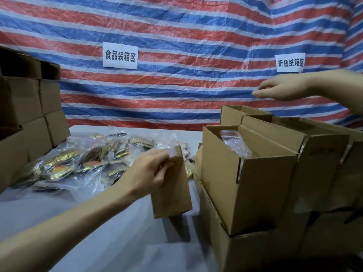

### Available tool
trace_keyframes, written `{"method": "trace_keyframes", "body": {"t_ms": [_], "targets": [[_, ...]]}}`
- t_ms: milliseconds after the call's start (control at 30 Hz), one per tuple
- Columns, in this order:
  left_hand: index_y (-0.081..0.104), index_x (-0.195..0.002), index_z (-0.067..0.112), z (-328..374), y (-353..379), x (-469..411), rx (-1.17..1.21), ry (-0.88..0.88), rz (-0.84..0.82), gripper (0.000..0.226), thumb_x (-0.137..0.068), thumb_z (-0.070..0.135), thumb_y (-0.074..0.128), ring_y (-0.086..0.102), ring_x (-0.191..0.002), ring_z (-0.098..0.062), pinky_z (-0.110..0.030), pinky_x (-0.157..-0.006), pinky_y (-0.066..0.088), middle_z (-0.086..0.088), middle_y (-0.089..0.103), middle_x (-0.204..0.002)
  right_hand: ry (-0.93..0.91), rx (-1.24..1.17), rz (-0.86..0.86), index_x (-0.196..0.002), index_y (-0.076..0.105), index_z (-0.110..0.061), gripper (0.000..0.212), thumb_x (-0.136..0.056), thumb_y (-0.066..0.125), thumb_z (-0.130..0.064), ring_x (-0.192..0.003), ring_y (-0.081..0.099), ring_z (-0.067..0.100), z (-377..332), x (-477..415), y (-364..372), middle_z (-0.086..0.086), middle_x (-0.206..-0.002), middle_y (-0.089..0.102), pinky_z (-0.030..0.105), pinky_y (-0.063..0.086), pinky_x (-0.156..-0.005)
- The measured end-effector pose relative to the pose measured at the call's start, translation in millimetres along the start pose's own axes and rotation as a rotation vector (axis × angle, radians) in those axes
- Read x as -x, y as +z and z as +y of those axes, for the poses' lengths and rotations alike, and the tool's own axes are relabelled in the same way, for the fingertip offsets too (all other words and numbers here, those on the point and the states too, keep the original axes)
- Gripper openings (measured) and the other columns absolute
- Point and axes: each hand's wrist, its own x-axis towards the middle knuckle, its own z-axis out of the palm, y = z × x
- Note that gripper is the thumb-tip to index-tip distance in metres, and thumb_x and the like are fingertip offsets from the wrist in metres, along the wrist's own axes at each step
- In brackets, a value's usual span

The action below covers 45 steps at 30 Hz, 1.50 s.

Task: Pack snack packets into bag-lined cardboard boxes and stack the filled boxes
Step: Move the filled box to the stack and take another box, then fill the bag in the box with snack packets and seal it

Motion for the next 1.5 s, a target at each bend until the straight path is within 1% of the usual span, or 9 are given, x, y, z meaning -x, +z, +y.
{"method": "trace_keyframes", "body": {"t_ms": [333, 600, 700, 800, 867, 1000, 1133, 1300, 1500], "targets": [[0.063, -0.088, 0.003, 66.1, 22.1, 58.9, 0.145, 0.120, -0.141, 0.014, -0.098, 0.013, 0.059, 0.053, -0.087, -0.021, -0.029, -0.076, 0.042, -0.008, 0.061, -0.089, -0.168, -0.008, 0.000, -0.147, 0.049, -0.019, 0.063, -0.101, 0.038, -0.061, -0.138, 0.046, 0.023, -63.8, 24.1, -11.0, 0.004, -0.152, 0.048, 0.039, 0.033, -0.113], [0.073, -0.091, 0.013, 91.7, 16.9, 86.6, 0.132, 0.136, -0.103, 0.023, -0.092, 0.025, 0.054, 0.065, -0.084, -0.021, -0.043, -0.104, 0.051, -0.003, 0.069, -0.086, -0.272, 0.015, -0.045, -0.135, 0.058, -0.021, 0.058, -0.101, 0.037, -0.063, -0.104, 0.051, 0.010, -111.7, 27.9, 1.4, -0.008, -0.117, 0.056, 0.031, 0.039, -0.091], [0.074, -0.102, 0.019, 101.4, 23.4, 95.0, 0.119, 0.155, -0.014, 0.029, -0.085, 0.034, 0.057, 0.069, -0.100, -0.017, -0.041, -0.094, 0.058, -0.001, 0.070, -0.113, -0.299, -0.008, -0.094, -0.136, 0.058, -0.019, 0.058, -0.101, 0.038, -0.061, -0.101, 0.052, 0.009, -132.7, 27.5, 9.3, -0.007, -0.118, 0.057, 0.031, 0.041, -0.093], [0.060, -0.129, 0.032, 100.5, 18.6, 95.4, 0.303, -0.099, 0.043, 0.057, -0.079, 0.058, 0.066, 0.039, -0.136, -0.006, -0.025, -0.103, 0.047, 0.013, 0.029, -0.151, -0.356, 0.017, -0.120, -0.136, 0.059, -0.018, 0.056, -0.103, 0.039, -0.058, -0.100, 0.052, 0.007, -154.9, 27.8, 16.8, -0.010, -0.116, 0.055, 0.028, 0.038, -0.089], [0.037, -0.138, 0.049, 96.6, 12.9, 93.3, 0.448, -0.414, 0.004, 0.081, -0.067, 0.083, 0.059, 0.024, -0.134, 0.006, -0.022, -0.108, 0.034, 0.028, 0.013, -0.146, -0.396, 0.018, -0.144, -0.130, 0.061, -0.021, 0.049, -0.103, 0.039, -0.057, -0.096, 0.054, 0.005, -169.7, 27.7, 21.6, -0.012, -0.113, 0.054, 0.025, 0.038, -0.086], [0.025, -0.140, 0.040, 84.8, 9.3, 81.6, 0.901, -0.889, -0.112, 0.078, -0.083, 0.058, 0.074, 0.059, -0.099, 0.004, -0.019, -0.083, 0.055, 0.021, 0.048, -0.120, -0.458, 0.013, -0.182, -0.127, 0.063, -0.020, 0.050, -0.103, 0.040, -0.057, -0.097, 0.058, 0.005, -205.8, 30.0, 34.1, -0.012, -0.109, 0.061, 0.028, 0.047, -0.089], [0.029, -0.136, 0.031, 70.1, 11.5, 74.1, 0.907, -0.964, -0.165, 0.067, -0.087, 0.035, 0.075, 0.059, -0.093, -0.003, -0.036, -0.093, 0.057, 0.011, 0.058, -0.107, -0.516, 0.004, -0.230, -0.134, 0.060, -0.022, 0.052, -0.102, 0.042, -0.058, -0.114, 0.058, 0.013, -245.1, 31.3, 47.9, -0.006, -0.129, 0.062, 0.038, 0.047, -0.105], [0.037, -0.140, 0.023, 47.7, -18.2, 76.6, 0.886, -1.005, -0.244, 0.085, -0.071, 0.057, 0.074, 0.058, -0.089, -0.005, -0.025, -0.080, 0.049, 0.010, 0.057, -0.109, -0.580, 0.026, -0.281, -0.136, 0.054, -0.028, 0.050, -0.100, 0.044, -0.061, -0.121, 0.054, 0.016, -295.9, 25.2, 61.0, -0.006, -0.140, 0.053, 0.039, 0.044, -0.106], [0.050, -0.128, 0.024, -49.4, -72.8, 108.3, 0.519, -0.978, -0.040, 0.043, -0.092, 0.034, 0.071, 0.059, -0.099, -0.009, -0.020, -0.080, 0.048, 0.003, 0.058, -0.119, -0.675, -0.055, -0.300, -0.150, 0.038, -0.025, 0.060, -0.100, 0.054, -0.052, -0.115, 0.048, 0.013, -359.2, 5.4, 85.4, 0.000, -0.151, 0.045, 0.030, 0.039, -0.094]]}}
